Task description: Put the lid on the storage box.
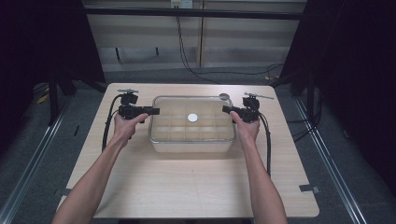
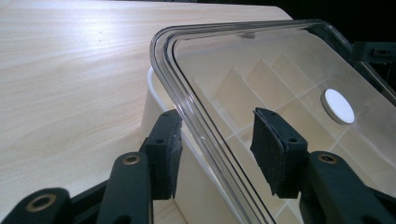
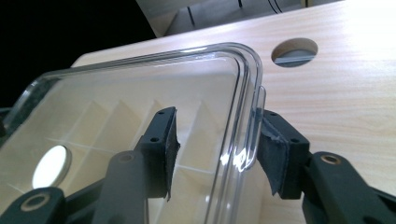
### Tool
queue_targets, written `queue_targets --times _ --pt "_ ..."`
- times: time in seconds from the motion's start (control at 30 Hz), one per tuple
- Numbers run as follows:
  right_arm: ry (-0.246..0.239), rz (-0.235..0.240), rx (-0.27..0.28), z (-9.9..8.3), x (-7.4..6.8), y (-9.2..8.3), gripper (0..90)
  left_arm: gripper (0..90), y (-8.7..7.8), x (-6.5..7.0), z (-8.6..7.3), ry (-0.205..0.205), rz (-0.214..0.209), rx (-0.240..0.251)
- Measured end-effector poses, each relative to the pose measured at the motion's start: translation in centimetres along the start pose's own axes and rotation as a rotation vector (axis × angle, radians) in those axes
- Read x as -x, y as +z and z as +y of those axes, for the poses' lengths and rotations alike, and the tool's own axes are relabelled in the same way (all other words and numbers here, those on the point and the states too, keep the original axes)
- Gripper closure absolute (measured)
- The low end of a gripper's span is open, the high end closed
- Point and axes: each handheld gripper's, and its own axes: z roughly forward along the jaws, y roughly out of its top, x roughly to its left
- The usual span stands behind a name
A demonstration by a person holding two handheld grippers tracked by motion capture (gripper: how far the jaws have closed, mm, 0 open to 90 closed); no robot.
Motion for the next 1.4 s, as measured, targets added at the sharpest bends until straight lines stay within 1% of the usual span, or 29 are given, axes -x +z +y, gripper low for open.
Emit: queue_targets --times 0.13,0.2,0.23,0.3,0.33,0.43,0.5,0.6,0.63,0.73,0.83,0.87,0.9,0.93,0.97,1.0,1.03,1.07,1.1,1.2,1.23,1.3,1.33,1.37,1.4 --pt "0.008 -0.001 -0.015 -0.1 0.1 0.3 50.9 52.7 0.0 -0.2 -0.1 -0.013 0.000 -0.004" --pt "0.008 -0.001 -0.026 -0.2 0.2 0.4 50.6 52.5 0.1 -0.2 -0.2 -0.014 0.005 -0.016" --pt "0.006 -0.004 -0.027 -0.2 0.2 0.4 50.6 52.1 0.2 -0.1 -0.2 -0.025 0.007 -0.016" --pt "0.005 -0.007 -0.030 -0.2 0.3 0.5 50.5 51.9 0.3 -0.3 -0.2 -0.025 0.005 -0.021" --pt "0.008 -0.007 -0.034 -0.3 0.3 0.6 50.5 51.9 0.3 -0.3 -0.3 -0.035 0.003 -0.019" --pt "-0.001 -0.012 -0.035 -0.2 0.3 0.5 50.6 51.9 0.3 -0.3 -0.3 -0.037 0.002 -0.021" --pt "-0.015 -0.031 -0.029 -0.3 0.0 0.5 50.6 50.8 0.3 -0.3 -0.3 -0.034 0.000 -0.031" --pt "-0.015 -0.026 -0.036 -0.2 0.1 0.4 50.8 49.1 0.1 -0.2 -0.5 -0.021 0.015 -0.025" --pt "-0.025 -0.032 -0.037 -0.2 0.0 0.3 50.5 48.0 -0.1 -0.2 -0.6 -0.010 0.024 -0.026" --pt "-0.033 -0.035 -0.042 -0.3 -0.1 0.3 49.8 47.9 -0.2 -0.2 -0.8 -0.016 0.013 -0.022" --pt "-0.036 -0.025 -0.067 -0.2 -0.1 0.0 48.6 48.2 -0.3 -0.1 -0.9 -0.004 0.002 -0.030" --pt "-0.047 -0.019 -0.068 -0.2 0.0 -0.2 46.8 47.5 -0.4 0.1 -1.0 -0.003 0.007 -0.027" --pt "-0.047 -0.019 -0.068 -0.2 0.0 -0.2 46.8 47.5 -0.5 0.2 -1.0 0.002 0.000 -0.028" --pt "-0.054 -0.005 -0.066 -0.2 0.1 -0.3 44.9 46.3 -0.6 0.4 -1.1 0.001 -0.001 -0.032" --pt "-0.063 0.012 -0.072 -0.3 0.2 -0.6 43.3 43.6 -0.8 0.5 -1.2 0.014 0.002 -0.037" --pt "-0.068 0.019 -0.061 -0.3 0.4 -1.1 42.0 39.7 -1.0 0.8 -1.5 0.022 0.019 -0.032" --pt "-0.068 0.019 -0.061 -0.3 0.4 -1.1 42.0 38.5 -1.0 0.8 -1.5 0.022 0.019 -0.032" --pt "-0.059 0.020 -0.047 -0.2 0.5 -1.6 40.4 37.8 -1.1 0.8 -1.6 0.022 0.025 -0.027" --pt "-0.064 0.021 -0.047 -0.1 0.5 -1.8 39.9 36.9 -1.3 0.9 -1.7 0.025 0.030 -0.026" --pt "-0.076 0.014 -0.040 0.0 0.3 -2.2 38.4 35.4 -1.8 1.0 -1.8 0.030 0.027 -0.024" --pt "-0.084 0.020 -0.033 0.0 0.2 -2.4 37.7 34.6 -1.9 1.1 -1.8 0.035 0.029 -0.023" --pt "-0.099 0.022 -0.030 0.0 -0.2 -2.8 36.8 33.5 -2.3 1.4 -1.8 0.053 0.034 -0.022" --pt "-0.112 0.020 -0.020 -0.1 -0.6 -3.3 36.0 33.1 -2.7 1.8 -1.9 0.067 0.041 -0.014" --pt "-0.112 0.020 -0.020 -0.1 -0.6 -3.3 36.0 33.3 -2.7 1.8 -1.9 0.067 0.041 -0.014" --pt "-0.119 0.022 -0.016 -0.2 -0.7 -3.5 36.0 33.3 -3.1 2.1 -2.1 0.081 0.039 -0.010"
